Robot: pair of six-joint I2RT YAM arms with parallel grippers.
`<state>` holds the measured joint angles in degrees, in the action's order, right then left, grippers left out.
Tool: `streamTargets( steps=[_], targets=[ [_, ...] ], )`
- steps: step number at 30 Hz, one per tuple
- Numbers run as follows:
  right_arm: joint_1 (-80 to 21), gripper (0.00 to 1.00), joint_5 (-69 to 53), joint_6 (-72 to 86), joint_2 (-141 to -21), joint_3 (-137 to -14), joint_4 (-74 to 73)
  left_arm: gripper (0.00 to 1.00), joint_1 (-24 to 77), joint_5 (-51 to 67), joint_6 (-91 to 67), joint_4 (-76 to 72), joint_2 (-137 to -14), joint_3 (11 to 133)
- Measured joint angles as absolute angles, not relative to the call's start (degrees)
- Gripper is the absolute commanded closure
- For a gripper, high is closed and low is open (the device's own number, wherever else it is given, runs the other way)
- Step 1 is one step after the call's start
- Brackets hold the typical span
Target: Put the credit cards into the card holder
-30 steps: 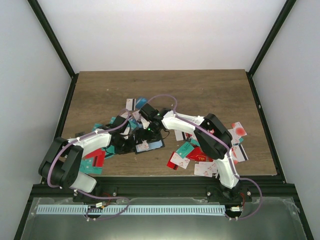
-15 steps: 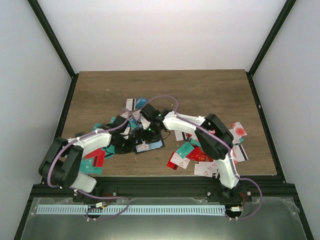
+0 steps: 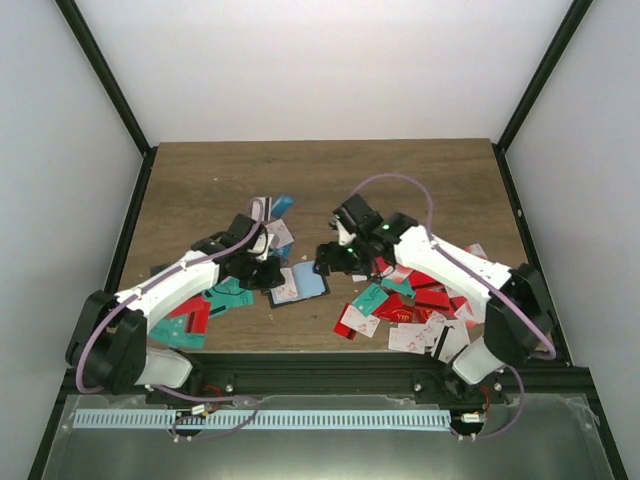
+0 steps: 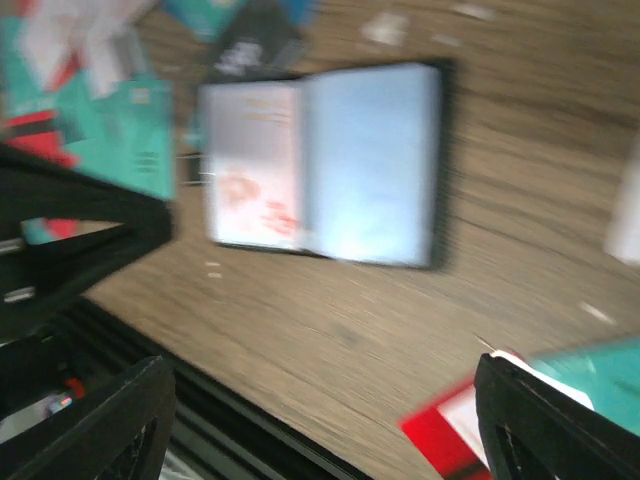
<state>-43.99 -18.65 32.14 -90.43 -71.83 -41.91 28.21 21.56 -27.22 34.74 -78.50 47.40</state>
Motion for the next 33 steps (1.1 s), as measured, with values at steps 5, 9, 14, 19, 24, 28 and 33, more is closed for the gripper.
streamTargets(
  steps=[5, 9, 14, 19, 24, 28, 33],
  targets=[
    [-39.7, 0.03, -10.5, 38.8, -84.6, -66.5, -51.6, 0.92, 32.6, 23.9, -26.6, 33.3, -79.4, 49.4],
    [-36.3, 0.0, -7.4, 44.0, -80.9, -63.8, -59.4, 0.92, 37.8, 25.1, -26.6, 31.6, -83.1, 52.3],
    [-31.9, 0.0, -7.0, 49.2, -76.1, -59.1, -65.5, 0.92, 43.1, 25.9, -27.0, 28.8, -89.1, 56.0],
    [-25.3, 0.0, -10.0, 52.9, -71.9, -50.8, -66.6, 0.92, 46.0, 26.3, -27.4, 26.9, -92.5, 57.1],
    [-20.5, 0.0, -13.9, 58.7, -66.7, -42.3, -66.6, 0.92, 47.6, 27.1, -27.2, 26.5, -93.6, 58.0],
    [-20.4, 0.0, -17.0, 64.7, -62.6, -37.9, -65.0, 0.92, 48.3, 27.2, -27.0, 26.3, -93.6, 58.3],
    [-20.3, 0.0, -20.9, 72.0, -59.2, -30.7, -60.7, 0.92, 48.8, 27.2, -27.0, 26.0, -93.6, 58.3]
  ],
)
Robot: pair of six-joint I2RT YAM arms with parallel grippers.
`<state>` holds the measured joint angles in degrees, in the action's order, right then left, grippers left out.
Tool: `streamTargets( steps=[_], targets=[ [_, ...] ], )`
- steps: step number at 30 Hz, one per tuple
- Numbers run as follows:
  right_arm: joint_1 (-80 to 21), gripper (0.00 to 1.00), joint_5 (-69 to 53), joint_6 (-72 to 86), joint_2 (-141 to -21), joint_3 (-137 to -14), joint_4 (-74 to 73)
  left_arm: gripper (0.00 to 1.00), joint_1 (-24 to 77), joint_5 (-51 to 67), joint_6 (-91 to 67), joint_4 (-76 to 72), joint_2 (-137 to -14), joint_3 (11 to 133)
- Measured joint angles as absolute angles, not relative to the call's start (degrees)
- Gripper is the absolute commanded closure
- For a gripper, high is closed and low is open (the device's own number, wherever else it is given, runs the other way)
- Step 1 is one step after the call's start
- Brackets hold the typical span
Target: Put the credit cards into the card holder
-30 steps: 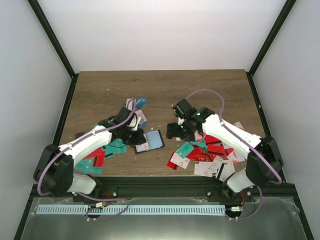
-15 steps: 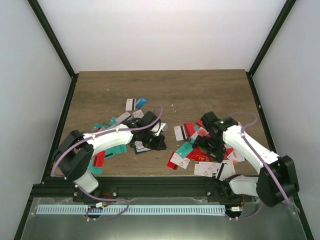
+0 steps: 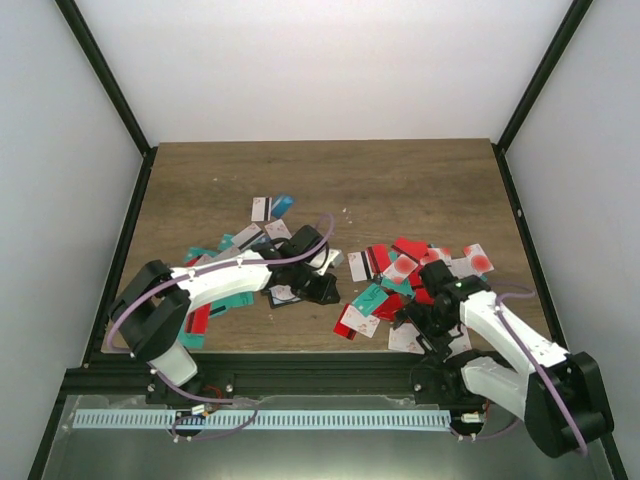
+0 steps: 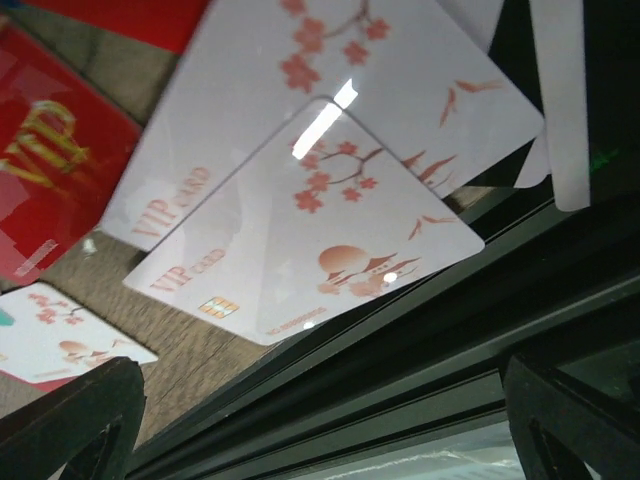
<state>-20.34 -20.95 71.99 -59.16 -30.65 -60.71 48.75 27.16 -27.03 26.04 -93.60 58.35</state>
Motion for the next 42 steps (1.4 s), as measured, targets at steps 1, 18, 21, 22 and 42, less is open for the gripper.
streamTargets(
  steps=[1, 18, 21, 22, 42],
  targets=[
    [-20.3, 0.0, -21.4, 73.2, -58.5, -29.5, -59.9, 0.92, 48.8, 27.1, -27.0, 25.9, -93.6, 58.3],
    [-20.3, 0.01, -22.9, 83.2, -58.2, -24.3, -48.6, 0.92, 49.5, 25.6, -28.8, 24.9, -89.7, 52.8],
    [-20.3, 0.1, -23.0, 83.7, -59.4, -24.0, -47.3, 0.92, 49.5, 25.5, -29.0, 24.9, -89.2, 52.2],
    [-20.3, 0.12, -23.0, 83.9, -59.7, -23.7, -46.7, 0.92, 49.5, 25.3, -29.1, 24.8, -89.0, 52.0],
    [-20.1, 0.14, -26.3, 82.1, -64.6, -23.0, -43.2, 0.92, 49.5, 24.8, -29.8, 23.7, -88.9, 51.1]
  ],
)
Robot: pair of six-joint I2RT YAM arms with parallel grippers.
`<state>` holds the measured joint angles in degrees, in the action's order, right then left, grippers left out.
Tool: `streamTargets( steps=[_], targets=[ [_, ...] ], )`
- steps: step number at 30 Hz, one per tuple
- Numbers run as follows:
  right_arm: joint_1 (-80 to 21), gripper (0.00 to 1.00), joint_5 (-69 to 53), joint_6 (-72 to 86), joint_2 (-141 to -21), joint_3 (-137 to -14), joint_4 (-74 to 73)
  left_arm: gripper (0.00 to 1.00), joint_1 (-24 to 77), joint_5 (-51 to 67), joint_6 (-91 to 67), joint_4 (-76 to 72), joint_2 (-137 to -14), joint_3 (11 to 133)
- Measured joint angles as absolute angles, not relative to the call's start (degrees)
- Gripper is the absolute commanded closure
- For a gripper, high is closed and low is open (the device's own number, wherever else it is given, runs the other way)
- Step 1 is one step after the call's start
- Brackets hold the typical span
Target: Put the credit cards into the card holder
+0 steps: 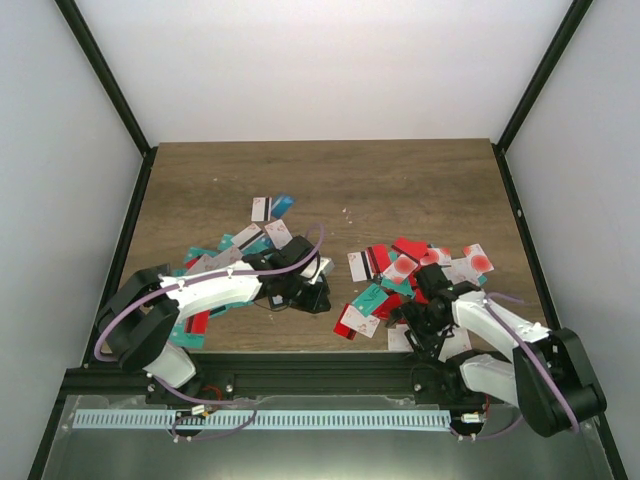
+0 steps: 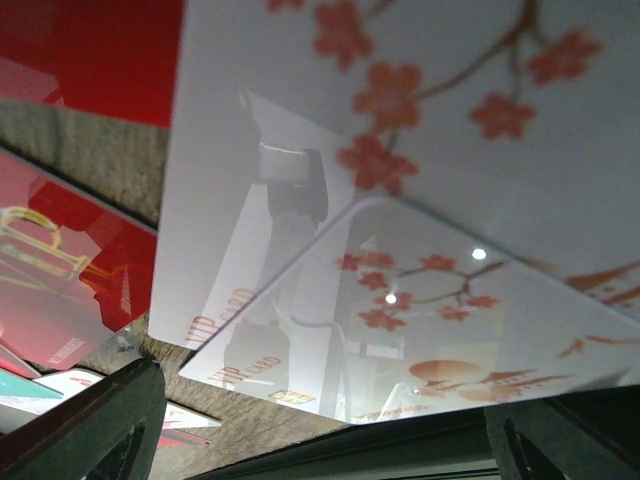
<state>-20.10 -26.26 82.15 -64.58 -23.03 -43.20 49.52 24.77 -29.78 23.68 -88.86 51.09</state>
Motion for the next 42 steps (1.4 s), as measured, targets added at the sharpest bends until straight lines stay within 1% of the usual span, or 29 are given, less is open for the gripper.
streamTargets(
  steps=[4, 5, 9, 13, 29, 35, 37, 38, 40, 42],
  targets=[
    [-20.1, 0.32, -26.7, 81.7, -65.3, -23.2, -42.4, 0.92, 49.5, 24.7, -29.8, 23.6, -88.9, 51.0],
    [-20.1, 0.35, -27.0, 81.8, -65.4, -23.3, -42.5, 0.92, 49.5, 24.7, -29.8, 23.6, -88.9, 50.9],
    [-20.1, 0.41, -27.8, 81.3, -65.6, -23.3, -43.0, 0.93, 49.5, 24.6, -29.8, 23.5, -88.9, 50.7],
    [-20.1, 0.45, -28.4, 80.4, -66.2, -23.6, -43.5, 0.92, 49.5, 24.6, -29.9, 23.2, -88.9, 50.2],
    [-20.1, 0.46, -28.1, 75.9, -63.9, -24.3, -48.1, 0.92, 49.5, 24.6, -30.0, 22.7, -88.9, 50.2],
    [-20.1, 0.52, -28.0, 73.8, -62.1, -25.8, -48.8, 0.92, 49.5, 24.8, -30.0, 22.5, -89.8, 51.6],
    [-20.1, 0.51, -28.0, 72.9, -62.0, -25.8, -48.2, 0.92, 49.5, 24.8, -30.0, 22.3, -90.2, 52.0],
    [-20.1, 0.47, -28.0, 72.6, -62.0, -25.8, -48.1, 0.92, 49.5, 24.9, -30.0, 22.2, -90.4, 52.1],
    [-20.1, 0.36, -27.9, 71.7, -62.3, -25.9, -47.7, 0.92, 49.5, 24.9, -30.0, 22.1, -90.8, 52.2],
    [-20.1, 0.28, -27.6, 70.3, -62.9, -26.3, -48.1, 0.92, 49.6, 24.9, -30.0, 22.1, -91.0, 52.2]
  ],
)
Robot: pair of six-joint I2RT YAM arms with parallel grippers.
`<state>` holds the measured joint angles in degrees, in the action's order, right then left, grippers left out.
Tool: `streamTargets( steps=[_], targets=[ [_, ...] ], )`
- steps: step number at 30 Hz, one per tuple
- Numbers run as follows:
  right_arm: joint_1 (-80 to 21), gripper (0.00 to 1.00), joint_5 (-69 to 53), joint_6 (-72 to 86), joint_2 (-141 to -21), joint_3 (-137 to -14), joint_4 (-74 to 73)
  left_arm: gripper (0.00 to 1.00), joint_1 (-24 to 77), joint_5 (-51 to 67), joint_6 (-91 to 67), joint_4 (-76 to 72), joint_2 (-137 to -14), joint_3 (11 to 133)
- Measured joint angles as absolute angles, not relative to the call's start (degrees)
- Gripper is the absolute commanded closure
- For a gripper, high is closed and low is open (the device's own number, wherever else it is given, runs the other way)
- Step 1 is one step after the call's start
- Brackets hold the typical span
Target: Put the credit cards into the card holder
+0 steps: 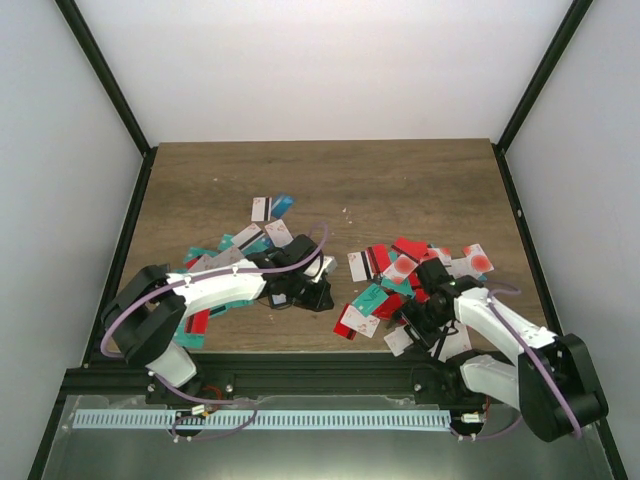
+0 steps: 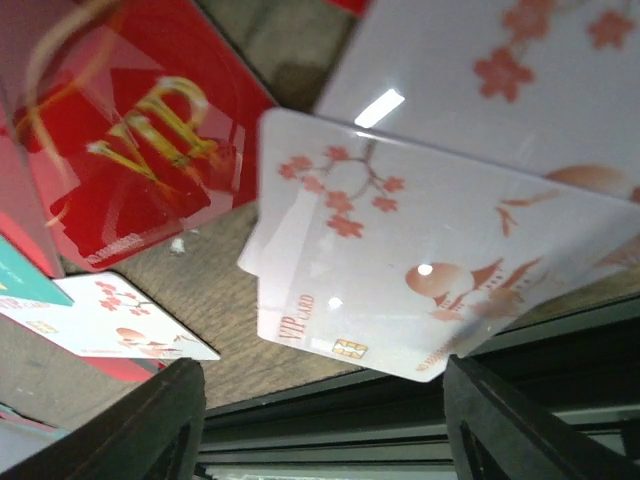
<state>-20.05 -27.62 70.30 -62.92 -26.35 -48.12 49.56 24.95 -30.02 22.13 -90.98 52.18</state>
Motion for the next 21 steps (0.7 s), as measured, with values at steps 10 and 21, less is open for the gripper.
streamTargets(
  steps=[10, 21],
  targets=[
    [-20.1, 0.15, -26.9, 65.8, -62.6, -29.8, -49.6, 0.92, 49.6, 24.9, -30.0, 21.9, -91.0, 52.2],
    [-20.1, 0.1, -29.1, 65.5, -60.2, -24.9, -47.7, 0.92, 50.0, 25.6, -30.0, 21.9, -92.5, 52.2]
  ],
)
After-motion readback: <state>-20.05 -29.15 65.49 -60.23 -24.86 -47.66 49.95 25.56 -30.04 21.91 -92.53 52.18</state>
